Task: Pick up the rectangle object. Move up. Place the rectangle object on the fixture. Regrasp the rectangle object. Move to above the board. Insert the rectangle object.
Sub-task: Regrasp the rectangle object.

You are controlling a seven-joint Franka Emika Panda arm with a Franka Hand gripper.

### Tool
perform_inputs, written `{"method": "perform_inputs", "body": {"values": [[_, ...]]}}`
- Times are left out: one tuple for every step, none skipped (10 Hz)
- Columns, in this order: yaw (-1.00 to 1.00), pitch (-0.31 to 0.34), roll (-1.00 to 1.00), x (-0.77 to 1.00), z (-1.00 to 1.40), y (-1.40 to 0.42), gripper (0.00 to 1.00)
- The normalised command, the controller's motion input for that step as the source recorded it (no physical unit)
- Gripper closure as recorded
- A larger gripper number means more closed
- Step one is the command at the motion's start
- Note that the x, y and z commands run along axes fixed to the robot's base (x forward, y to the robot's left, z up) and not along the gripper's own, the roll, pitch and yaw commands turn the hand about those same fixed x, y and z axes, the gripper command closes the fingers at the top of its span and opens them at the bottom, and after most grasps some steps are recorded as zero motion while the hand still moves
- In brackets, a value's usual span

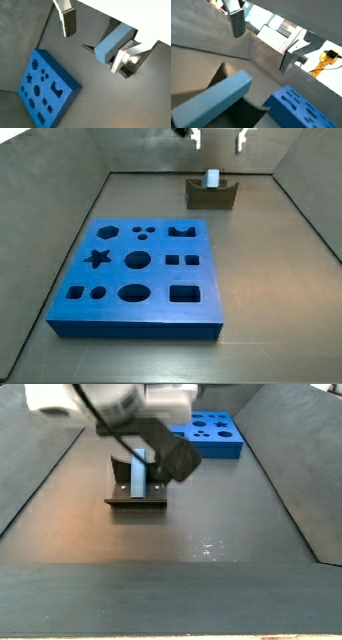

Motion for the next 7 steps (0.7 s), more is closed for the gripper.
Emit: {"method": "perform_inputs", "body": {"values": [[-0.03,0.073,0.10,-0.04,0.33,0.00,0.00],[0.02,0.048,1.00,-0.11,0.77,-0.86,0.00],[0.02,0.047,1.00,-0.11,0.64,-0.85,0.00],[0.02,0.037,1.00,-0.10,0.45,-0.68,0.00],[0.02,0.030,1.00,-0.11,0.26,-0.53,0.00],[0.02,0.025,1.00,-0.09,0.08,-0.38,0.00],[0.02,0.023,1.00,-0.05,0.03,-0.15,0.00]]}}
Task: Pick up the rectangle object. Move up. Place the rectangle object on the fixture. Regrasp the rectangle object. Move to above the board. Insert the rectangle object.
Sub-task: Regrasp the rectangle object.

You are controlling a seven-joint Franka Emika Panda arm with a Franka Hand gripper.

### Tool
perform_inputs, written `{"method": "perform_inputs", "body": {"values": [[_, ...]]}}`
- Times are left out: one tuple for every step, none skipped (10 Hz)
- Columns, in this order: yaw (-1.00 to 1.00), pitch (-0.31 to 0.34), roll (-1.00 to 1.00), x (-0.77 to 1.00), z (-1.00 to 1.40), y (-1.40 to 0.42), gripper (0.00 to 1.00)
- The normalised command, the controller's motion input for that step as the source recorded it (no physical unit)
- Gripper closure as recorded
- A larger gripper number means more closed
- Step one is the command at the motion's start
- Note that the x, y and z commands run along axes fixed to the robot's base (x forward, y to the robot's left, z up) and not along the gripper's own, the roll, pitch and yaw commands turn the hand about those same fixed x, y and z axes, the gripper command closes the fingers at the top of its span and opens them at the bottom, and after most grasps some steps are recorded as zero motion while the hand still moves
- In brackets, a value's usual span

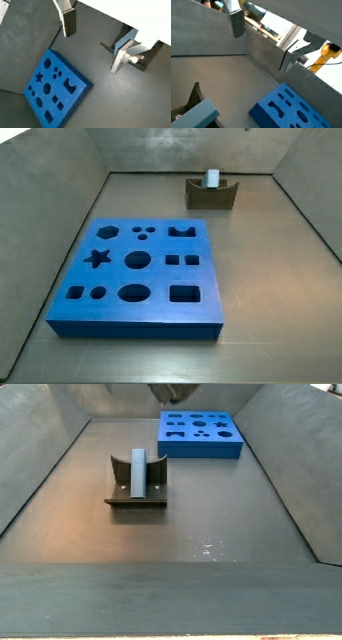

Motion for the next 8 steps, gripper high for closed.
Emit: {"method": "perform_inputs", "body": {"values": [[0.02,0.023,1.00,-0.04,0.03,-0.02,0.00],[0.02,0.021,1.00,-0.03,0.01,-0.03,0.00],[0.02,0.017,1.00,-0.03,0.02,-0.03,0.00],[0.02,0.014,1.00,-0.04,0.02,-0.03,0.00],[0.02,0.009,1.00,-0.04,0.01,-0.02,0.00],[0.02,0.004,1.00,-0.05,0.01,-0.02,0.00],[0.02,0.000,1.00,-0.05,0.01,-0.03,0.00],[0.02,-0.005,1.00,-0.05,0.01,-0.03,0.00]]}}
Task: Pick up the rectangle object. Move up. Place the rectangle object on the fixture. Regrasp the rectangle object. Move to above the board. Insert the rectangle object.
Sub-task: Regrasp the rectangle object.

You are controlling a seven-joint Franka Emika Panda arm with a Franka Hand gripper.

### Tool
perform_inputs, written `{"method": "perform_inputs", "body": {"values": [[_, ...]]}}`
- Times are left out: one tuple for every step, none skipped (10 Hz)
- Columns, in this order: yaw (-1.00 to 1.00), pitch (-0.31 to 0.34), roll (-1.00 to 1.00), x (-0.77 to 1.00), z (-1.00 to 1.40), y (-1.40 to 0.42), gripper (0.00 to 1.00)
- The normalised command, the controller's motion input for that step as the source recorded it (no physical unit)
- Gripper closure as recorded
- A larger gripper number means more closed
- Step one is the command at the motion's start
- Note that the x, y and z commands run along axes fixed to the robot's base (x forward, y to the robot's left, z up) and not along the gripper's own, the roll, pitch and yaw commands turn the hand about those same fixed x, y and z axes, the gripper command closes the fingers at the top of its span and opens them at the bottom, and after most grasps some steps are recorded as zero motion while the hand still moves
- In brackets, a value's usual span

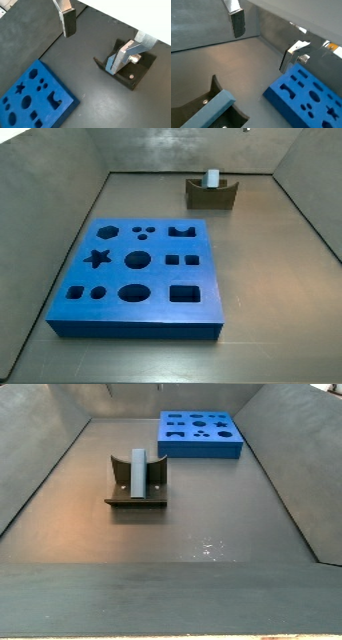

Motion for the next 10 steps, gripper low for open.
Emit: {"method": "perform_inputs", "body": {"values": [[0.02,-0.012,1.00,-0.05,0.02,-0.03,0.00],[0.02,-0.015,1.00,-0.05,0.02,-0.03,0.00],[0.02,-0.022,1.00,-0.04,0.01,-0.02,0.00],[0.02,-0.026,1.00,-0.04,0.00,-0.02,0.00],[0.02,-0.033,1.00,-0.04,0.01,-0.02,0.00],[0.02,-0.038,1.00,-0.04,0.01,-0.02,0.00],[0.02,-0.041,1.00,-0.04,0.01,-0.02,0.00],[0.02,-0.049,1.00,-0.03,0.01,-0.02,0.00],[0.02,-0.056,1.00,-0.03,0.01,-0.02,0.00],[0.02,-0.061,1.00,-0.02,0.01,-0.02,0.00]]}}
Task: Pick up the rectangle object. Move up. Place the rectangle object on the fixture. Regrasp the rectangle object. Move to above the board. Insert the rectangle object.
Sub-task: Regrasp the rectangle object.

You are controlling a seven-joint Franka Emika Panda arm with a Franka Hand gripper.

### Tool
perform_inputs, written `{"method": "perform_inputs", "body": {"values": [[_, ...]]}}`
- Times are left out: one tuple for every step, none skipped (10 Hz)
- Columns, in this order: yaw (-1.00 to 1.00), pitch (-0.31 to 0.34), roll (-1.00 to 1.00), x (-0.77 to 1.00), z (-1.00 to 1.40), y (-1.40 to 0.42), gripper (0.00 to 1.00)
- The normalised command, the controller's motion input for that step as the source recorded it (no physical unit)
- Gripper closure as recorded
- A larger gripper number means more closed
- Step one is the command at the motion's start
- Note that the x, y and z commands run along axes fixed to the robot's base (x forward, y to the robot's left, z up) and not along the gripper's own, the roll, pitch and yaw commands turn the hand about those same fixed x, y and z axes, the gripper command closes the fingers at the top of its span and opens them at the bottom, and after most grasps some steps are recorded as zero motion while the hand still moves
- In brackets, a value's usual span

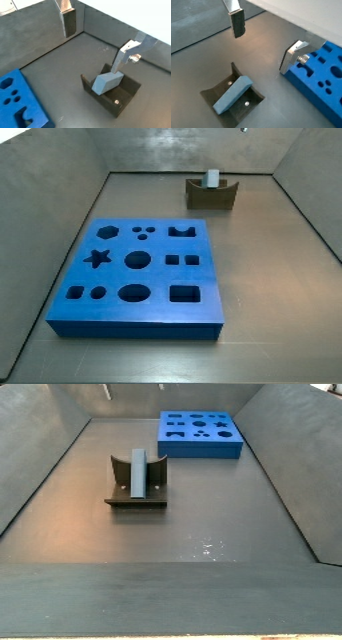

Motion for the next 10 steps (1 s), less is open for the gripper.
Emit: {"method": "perform_inputs", "body": {"values": [[0.02,-0.067,1.00,-0.02,0.01,-0.02,0.00],[0.02,-0.070,1.00,-0.02,0.01,-0.02,0.00],[0.02,-0.072,1.00,-0.02,0.01,-0.02,0.00],[0.02,-0.073,1.00,-0.03,0.01,-0.02,0.00],[0.02,-0.074,1.00,-0.02,0.01,-0.02,0.00],[0.02,-0.074,1.00,-0.02,0.01,-0.02,0.00],[0.02,-0.072,1.00,-0.02,0.02,-0.02,0.00],[0.02,-0.069,1.00,-0.02,0.01,-0.02,0.00],[0.02,-0.068,1.00,-0.01,0.01,-0.02,0.00],[0.02,-0.064,1.00,-0.01,0.00,-0.02,0.00]]}}
